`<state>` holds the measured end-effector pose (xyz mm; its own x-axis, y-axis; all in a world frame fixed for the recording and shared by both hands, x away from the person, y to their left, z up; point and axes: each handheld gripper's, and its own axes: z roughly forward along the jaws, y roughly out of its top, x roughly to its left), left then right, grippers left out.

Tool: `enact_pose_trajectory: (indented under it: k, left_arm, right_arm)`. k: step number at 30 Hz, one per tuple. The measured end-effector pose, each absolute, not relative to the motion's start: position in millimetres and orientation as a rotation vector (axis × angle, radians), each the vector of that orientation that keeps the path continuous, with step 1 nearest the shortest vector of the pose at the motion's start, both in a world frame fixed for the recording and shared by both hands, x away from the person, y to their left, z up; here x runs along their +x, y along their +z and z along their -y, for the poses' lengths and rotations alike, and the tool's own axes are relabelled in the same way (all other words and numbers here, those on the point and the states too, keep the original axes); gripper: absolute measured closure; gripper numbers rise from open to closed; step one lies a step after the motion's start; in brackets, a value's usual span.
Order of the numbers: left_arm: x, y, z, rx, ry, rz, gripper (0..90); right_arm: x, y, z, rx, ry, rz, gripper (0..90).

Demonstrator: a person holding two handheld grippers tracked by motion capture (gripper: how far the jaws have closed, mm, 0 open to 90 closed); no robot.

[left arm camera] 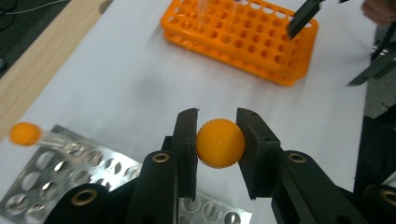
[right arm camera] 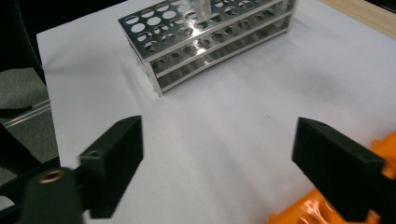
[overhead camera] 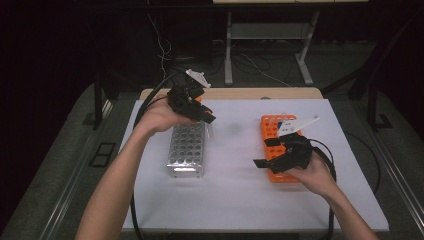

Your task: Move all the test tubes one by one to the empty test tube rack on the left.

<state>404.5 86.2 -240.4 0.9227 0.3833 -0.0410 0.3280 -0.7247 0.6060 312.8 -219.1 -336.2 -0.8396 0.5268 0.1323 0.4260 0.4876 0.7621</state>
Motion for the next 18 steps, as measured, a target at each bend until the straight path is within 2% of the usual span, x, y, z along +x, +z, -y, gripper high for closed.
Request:
enact_pose_trajectory:
  k: [3, 5, 6, 18]
  left_arm:
    - [411, -237, -91, 2.442, 0.133, -0.531, 68.6]
    - [416, -235, -94, 2.446, 0.142, -0.55, 68.6]
    - [418, -235, -95, 2.448, 0.147, -0.556, 68.6]
    - [449, -237, -101, 2.447, 0.189, -0.653, 68.6]
  right_arm:
    - [310, -335, 229, 0.866, 1.301, -2.586, 10.2]
    - [309, -334, 236, 0.891, 1.303, -2.57, 1.9]
    - [309, -334, 238, 0.909, 1.296, -2.565, 0.8]
    - [306, -339, 270, 0.999, 1.264, -2.525, 0.8]
